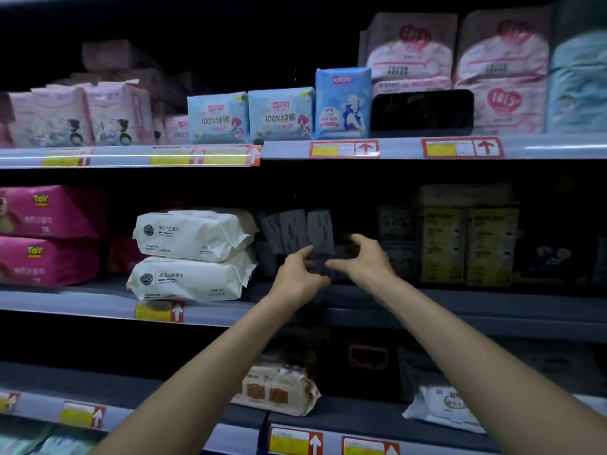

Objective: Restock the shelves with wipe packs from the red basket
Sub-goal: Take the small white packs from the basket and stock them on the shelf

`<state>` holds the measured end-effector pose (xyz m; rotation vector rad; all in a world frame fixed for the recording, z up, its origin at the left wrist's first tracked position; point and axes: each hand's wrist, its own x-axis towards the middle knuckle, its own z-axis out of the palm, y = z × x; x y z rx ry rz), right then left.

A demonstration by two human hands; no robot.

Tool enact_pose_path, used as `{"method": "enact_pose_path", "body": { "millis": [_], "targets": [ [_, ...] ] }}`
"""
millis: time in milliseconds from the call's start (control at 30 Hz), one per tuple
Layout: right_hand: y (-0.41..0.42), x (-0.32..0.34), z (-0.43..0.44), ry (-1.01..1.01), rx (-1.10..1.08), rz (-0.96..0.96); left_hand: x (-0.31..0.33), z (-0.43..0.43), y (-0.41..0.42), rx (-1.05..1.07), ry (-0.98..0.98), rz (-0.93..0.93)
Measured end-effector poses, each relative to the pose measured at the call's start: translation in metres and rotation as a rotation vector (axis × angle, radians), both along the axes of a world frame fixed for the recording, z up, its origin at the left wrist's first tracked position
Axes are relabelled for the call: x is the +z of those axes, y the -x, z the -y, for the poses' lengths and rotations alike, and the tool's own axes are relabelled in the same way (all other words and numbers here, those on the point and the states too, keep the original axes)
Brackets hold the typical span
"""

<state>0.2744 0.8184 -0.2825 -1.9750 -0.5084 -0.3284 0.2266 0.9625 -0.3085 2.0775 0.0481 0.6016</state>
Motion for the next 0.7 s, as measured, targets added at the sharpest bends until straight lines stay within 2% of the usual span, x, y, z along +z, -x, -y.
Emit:
{"method": "enact_pose_path", "body": {
  "millis": [233,367,533,700],
  "targets": [
    [0.029,-0.009,0.041,0.287,-0.027,0.146,-0.001,0.007,0.056,0.135,-0.492,0.003],
    [0.047,-0.014,0.060,0.564,-0.067,0.222,-0.008,0.007,0.075,0.219,-0.751,-0.035],
    [0.076,-0.030,0.083,0.741,-0.067,0.239,-0.025,0.014,0.100,0.249,-0.953,-0.121],
    [0.103,-0.064,0.108,0.804,-0.054,0.255,-0.054,0.027,0.119,0.236,-1.078,-0.091]
  ]
}}
